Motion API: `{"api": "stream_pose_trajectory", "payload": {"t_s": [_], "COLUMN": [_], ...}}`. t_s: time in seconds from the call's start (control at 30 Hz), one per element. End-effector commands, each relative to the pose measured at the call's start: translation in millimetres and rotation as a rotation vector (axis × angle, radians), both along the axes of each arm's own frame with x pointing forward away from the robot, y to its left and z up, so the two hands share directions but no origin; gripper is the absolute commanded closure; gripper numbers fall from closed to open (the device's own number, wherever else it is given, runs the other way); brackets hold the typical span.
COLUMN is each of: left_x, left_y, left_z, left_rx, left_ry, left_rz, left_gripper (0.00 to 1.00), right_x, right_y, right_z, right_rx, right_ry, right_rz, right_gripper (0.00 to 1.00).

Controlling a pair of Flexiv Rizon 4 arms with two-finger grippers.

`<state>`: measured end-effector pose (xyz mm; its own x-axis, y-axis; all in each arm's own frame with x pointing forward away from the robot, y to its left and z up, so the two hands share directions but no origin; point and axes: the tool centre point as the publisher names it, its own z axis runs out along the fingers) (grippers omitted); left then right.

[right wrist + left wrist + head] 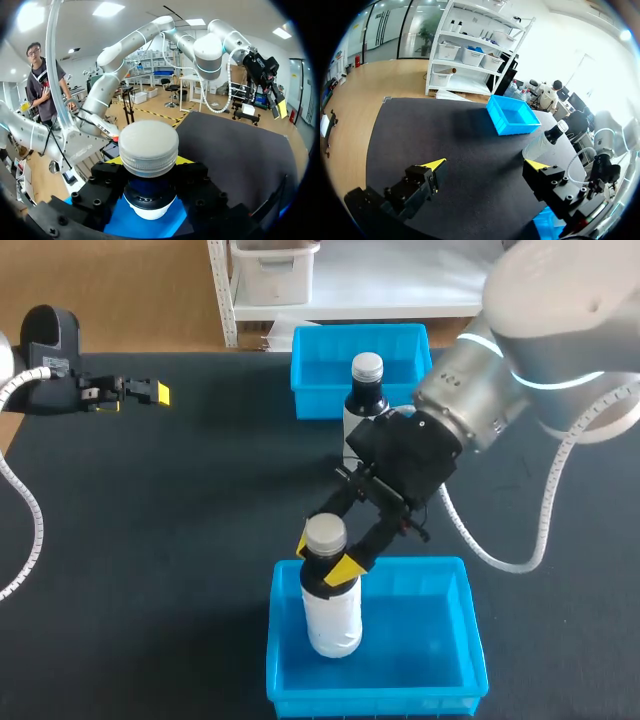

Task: Pick up the bottle, and place it in the far bin if it is heavy, or in the near bin if it is light.

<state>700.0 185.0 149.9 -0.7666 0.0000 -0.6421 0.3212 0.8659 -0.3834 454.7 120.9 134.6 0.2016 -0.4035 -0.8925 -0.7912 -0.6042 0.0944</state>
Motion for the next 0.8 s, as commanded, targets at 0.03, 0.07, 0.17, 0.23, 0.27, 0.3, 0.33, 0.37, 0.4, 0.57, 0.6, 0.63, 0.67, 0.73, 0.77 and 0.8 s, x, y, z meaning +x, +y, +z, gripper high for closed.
{"api": "stream_pose_trajectory", "payload": {"t_s": [0.03,0.07,0.17,0.23,0.27,0.3,0.33,0.37,0.4,0.57,0.6,0.63,0.67,0.73,0.77,0.8], "left_x": [0.0,0.0,0.0,0.0,0.0,0.0,0.0,0.0,0.0,0.0,0.0,0.0,0.0,0.0,0.0,0.0], "left_y": [0,0,0,0,0,0,0,0,0,0,0,0,0,0,0,0], "left_z": [0.0,0.0,0.0,0.0,0.0,0.0,0.0,0.0,0.0,0.0,0.0,0.0,0.0,0.0,0.0,0.0], "left_rx": [0.000,0.000,0.000,0.000,0.000,0.000,0.000,0.000,0.000,0.000,0.000,0.000,0.000,0.000,0.000,0.000], "left_ry": [0.000,0.000,0.000,0.000,0.000,0.000,0.000,0.000,0.000,0.000,0.000,0.000,0.000,0.000,0.000,0.000], "left_rz": [0.000,0.000,0.000,0.000,0.000,0.000,0.000,0.000,0.000,0.000,0.000,0.000,0.000,0.000,0.000,0.000], "left_gripper": [0.00,0.00,0.00,0.00,0.00,0.00,0.00,0.00,0.00,0.00,0.00,0.00,0.00,0.00,0.00,0.00], "right_x": [5.0,5.5,6.2,6.4,6.5,6.6,6.6,6.7,6.8,11.8,14.0,17.1,20.7,28.6,33.4,38.6], "right_y": [2,1,1,1,1,1,0,0,0,-12,-16,-22,-28,-42,-50,-57], "right_z": [-6,-7,-8,-9,-9,-9,-9,-9,-10,-5,-4,-3,-1,2,3,4], "right_rx": [0.008,0.009,0.010,0.009,0.009,0.008,0.006,0.003,-0.003,-0.036,-0.046,-0.057,-0.070,-0.087,-0.098,-0.110], "right_ry": [0.010,0.010,0.014,0.016,0.017,0.018,0.018,0.019,0.021,0.011,0.005,0.000,-0.005,-0.014,-0.019,-0.025], "right_rz": [0.013,0.013,0.011,0.010,0.009,0.009,0.009,0.009,0.007,0.009,0.002,-0.008,-0.019,-0.046,-0.064,-0.085], "right_gripper": [1.00,1.00,0.76,0.51,0.37,0.00,0.00,0.00,0.00,0.00,0.00,0.00,0.00,0.00,0.00,0.00]}}
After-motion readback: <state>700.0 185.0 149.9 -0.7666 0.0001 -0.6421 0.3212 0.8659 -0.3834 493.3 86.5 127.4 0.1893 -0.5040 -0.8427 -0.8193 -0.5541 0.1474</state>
